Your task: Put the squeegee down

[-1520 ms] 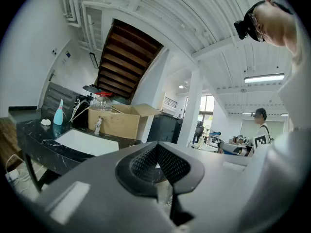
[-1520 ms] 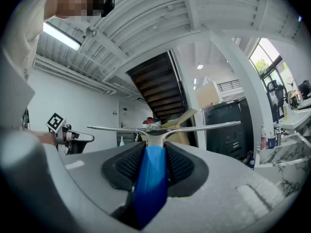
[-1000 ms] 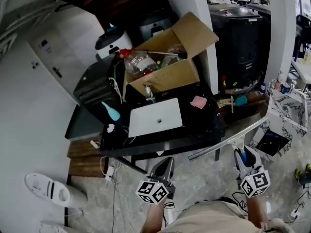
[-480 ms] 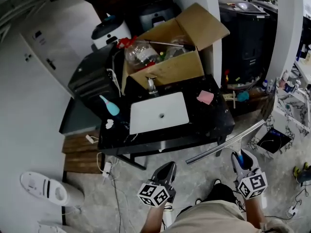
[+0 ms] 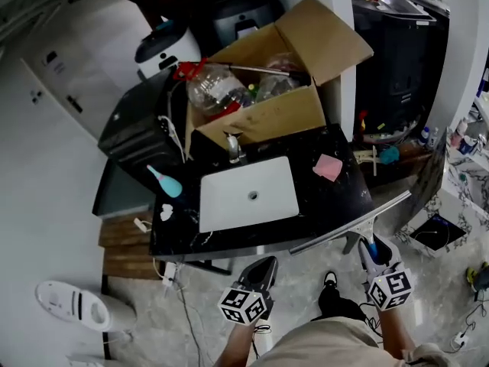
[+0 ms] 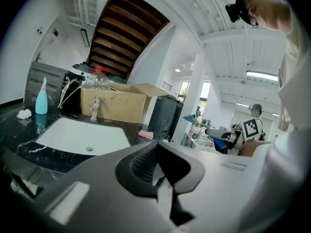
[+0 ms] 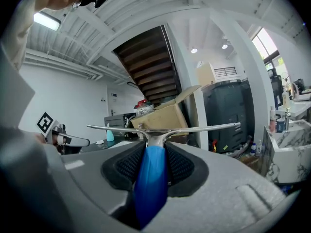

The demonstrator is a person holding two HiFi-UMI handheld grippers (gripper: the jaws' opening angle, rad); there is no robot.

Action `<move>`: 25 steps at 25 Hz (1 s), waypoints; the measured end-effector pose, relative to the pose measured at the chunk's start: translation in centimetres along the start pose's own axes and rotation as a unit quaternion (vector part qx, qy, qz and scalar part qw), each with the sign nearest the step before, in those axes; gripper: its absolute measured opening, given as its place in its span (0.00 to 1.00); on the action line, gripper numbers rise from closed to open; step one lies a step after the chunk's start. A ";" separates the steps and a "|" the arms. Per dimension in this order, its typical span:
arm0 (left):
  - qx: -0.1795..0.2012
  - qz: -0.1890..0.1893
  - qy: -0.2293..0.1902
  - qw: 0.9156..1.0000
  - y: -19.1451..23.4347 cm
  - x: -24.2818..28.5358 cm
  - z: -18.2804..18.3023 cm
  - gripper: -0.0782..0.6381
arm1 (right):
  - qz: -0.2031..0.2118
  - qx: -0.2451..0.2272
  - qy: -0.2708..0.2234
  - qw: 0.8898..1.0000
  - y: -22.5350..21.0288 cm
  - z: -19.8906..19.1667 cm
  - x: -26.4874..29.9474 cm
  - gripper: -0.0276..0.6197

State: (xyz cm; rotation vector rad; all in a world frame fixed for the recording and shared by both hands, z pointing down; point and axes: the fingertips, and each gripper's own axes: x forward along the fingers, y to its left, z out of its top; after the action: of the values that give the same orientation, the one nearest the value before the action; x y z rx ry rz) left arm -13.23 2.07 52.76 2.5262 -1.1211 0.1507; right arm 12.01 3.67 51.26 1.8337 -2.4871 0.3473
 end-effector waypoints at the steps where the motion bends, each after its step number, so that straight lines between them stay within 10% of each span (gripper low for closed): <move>1: 0.003 0.001 0.003 1.000 0.7 0.9 0.6 0.13 | 0.003 0.004 -0.001 1.000 -0.5 0.3 1.3 0.24; 16: -0.052 0.044 -0.028 0.997 10.0 11.6 8.4 0.13 | 0.054 0.024 0.009 0.998 -4.9 4.2 17.5 0.24; 25: 0.022 0.004 -0.006 1.000 15.4 14.9 9.9 0.13 | -0.020 -0.008 0.022 1.000 -3.7 4.8 22.2 0.24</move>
State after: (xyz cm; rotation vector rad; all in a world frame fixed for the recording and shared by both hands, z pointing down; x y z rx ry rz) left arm -14.97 -21.45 51.66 2.5654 -1.1447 0.1639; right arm 9.24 -19.13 50.70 1.8470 -2.4144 0.3620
